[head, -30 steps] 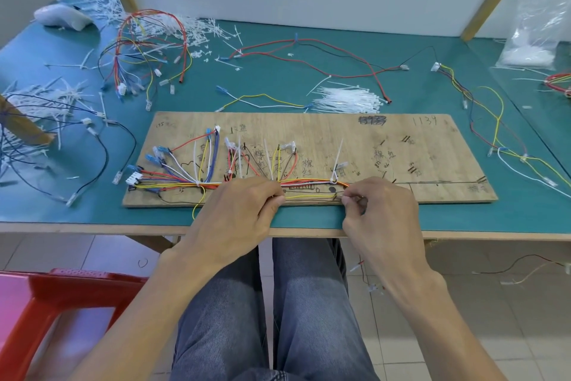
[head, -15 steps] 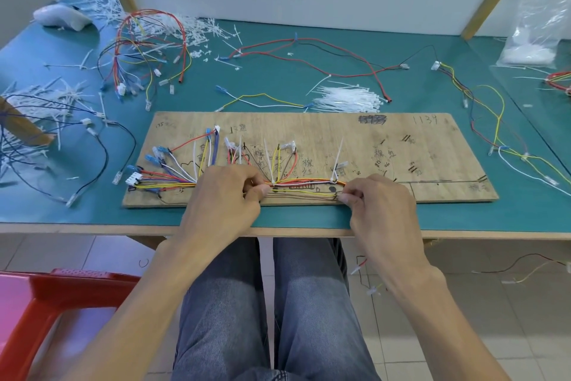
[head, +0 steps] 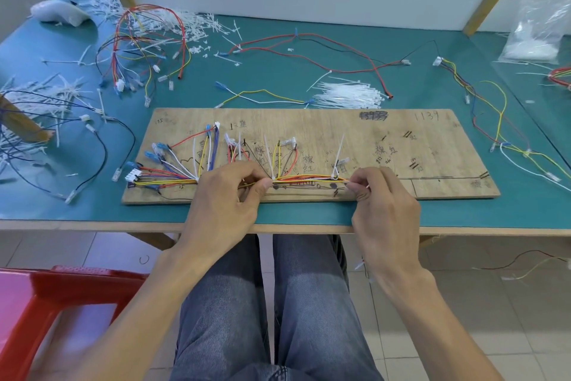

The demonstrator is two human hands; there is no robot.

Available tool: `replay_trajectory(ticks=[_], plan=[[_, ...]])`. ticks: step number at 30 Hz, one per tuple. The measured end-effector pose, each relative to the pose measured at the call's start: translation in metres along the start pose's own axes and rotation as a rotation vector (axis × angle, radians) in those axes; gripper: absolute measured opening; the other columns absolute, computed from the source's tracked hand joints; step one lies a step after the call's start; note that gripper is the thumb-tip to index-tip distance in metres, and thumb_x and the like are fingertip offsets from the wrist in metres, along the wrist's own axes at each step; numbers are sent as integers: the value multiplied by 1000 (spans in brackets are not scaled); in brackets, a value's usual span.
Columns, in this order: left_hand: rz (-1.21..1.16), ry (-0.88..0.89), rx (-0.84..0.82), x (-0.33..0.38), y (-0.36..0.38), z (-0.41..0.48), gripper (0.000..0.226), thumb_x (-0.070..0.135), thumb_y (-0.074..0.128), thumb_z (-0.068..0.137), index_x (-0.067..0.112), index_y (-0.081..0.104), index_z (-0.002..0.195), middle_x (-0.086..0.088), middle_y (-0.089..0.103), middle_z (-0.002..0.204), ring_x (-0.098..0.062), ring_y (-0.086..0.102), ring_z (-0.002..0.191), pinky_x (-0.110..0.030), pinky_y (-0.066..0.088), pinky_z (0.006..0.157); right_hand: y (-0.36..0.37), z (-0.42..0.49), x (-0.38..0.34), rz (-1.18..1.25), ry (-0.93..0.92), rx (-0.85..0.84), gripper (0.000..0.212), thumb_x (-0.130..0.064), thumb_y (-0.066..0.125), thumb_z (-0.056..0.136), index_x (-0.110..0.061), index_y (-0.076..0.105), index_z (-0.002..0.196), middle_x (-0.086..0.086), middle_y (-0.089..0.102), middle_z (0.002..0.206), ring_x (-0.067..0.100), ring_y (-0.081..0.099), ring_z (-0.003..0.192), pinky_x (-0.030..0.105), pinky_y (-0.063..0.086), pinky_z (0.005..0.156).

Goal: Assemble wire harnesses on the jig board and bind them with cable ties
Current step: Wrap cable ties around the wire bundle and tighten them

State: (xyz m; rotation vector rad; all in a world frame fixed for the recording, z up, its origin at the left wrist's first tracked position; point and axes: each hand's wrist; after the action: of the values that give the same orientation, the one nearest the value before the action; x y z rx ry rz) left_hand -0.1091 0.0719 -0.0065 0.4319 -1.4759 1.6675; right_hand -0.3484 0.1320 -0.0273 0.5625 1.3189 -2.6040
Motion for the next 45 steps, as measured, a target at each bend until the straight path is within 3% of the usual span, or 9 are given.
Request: replay_trajectory(ticks=[8,12,17,23,31,34,38,42,45], plan=[[19,28,11,0,2,-4,3,20,75,96,20,77,94,14,71,89,-7,66,85,-28,54,73,4,-5,4,-76,-60,48,13,-1,74,94,-14,71,93,0,67,93,25,62,83,40,48,50],[45,35,6,-2,2,-3,3,20,76,95,18,77,94,13,72,90,-8,66,85,-35,57,76,3,-9,5,-76,-69,23,11,-4,74,94,-14,73,90,-1,68,91,26,62,84,41,50,51],[89,-14,8,3,4,-3,6,21,79,91,21,77,85,14,71,81,-6,66,77,-37,58,75,-7,-3,-6,-42,16,-140,10,-8,75,90,-17,72,90,-5,64,91,24,62,87,36,50,57],[97,-199,32,2,3,5,11,30,84,85,29,79,76,21,66,62,3,62,67,-21,53,64,-19,15,-9,-58,136,-295,6,-27,75,93,-28,76,87,-11,64,82,18,61,79,37,51,64],[164,-274,84,1,4,7,19,31,82,84,33,73,68,21,64,61,10,61,76,-13,36,60,-18,28,-14,-78,151,-382,13,-19,76,91,-31,79,89,-12,64,84,18,63,82,35,51,65],[212,-275,62,4,4,7,18,35,79,85,35,69,70,21,64,62,3,61,66,-17,39,58,-19,29,-13,-54,132,-400,21,-18,74,92,-36,81,99,-12,59,81,17,60,80,33,45,61],[266,-218,56,6,3,3,12,46,74,90,38,72,81,22,65,68,3,59,70,-25,46,63,-19,29,-11,-93,102,-410,24,-17,72,92,-36,83,101,-13,52,77,12,48,73,29,29,54],[299,-194,74,7,6,0,19,58,72,90,39,74,86,20,67,69,-7,61,71,-28,47,63,-24,37,-5,-86,85,-468,23,-12,73,88,-31,84,95,-14,69,90,18,65,84,34,50,67],[300,-217,89,7,8,0,21,58,74,88,39,72,80,20,66,68,-8,61,71,-29,46,62,-27,41,-4,-63,57,-499,22,-10,71,88,-27,84,92,-14,70,96,23,68,90,39,56,76]])
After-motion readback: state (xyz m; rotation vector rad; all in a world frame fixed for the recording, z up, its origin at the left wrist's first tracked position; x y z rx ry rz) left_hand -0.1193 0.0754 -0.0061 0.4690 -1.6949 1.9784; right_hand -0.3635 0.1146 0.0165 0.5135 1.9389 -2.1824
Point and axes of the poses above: each hand's wrist, its own z-axis towards the middle knuckle, its own y-axis out of the palm, x = y × z
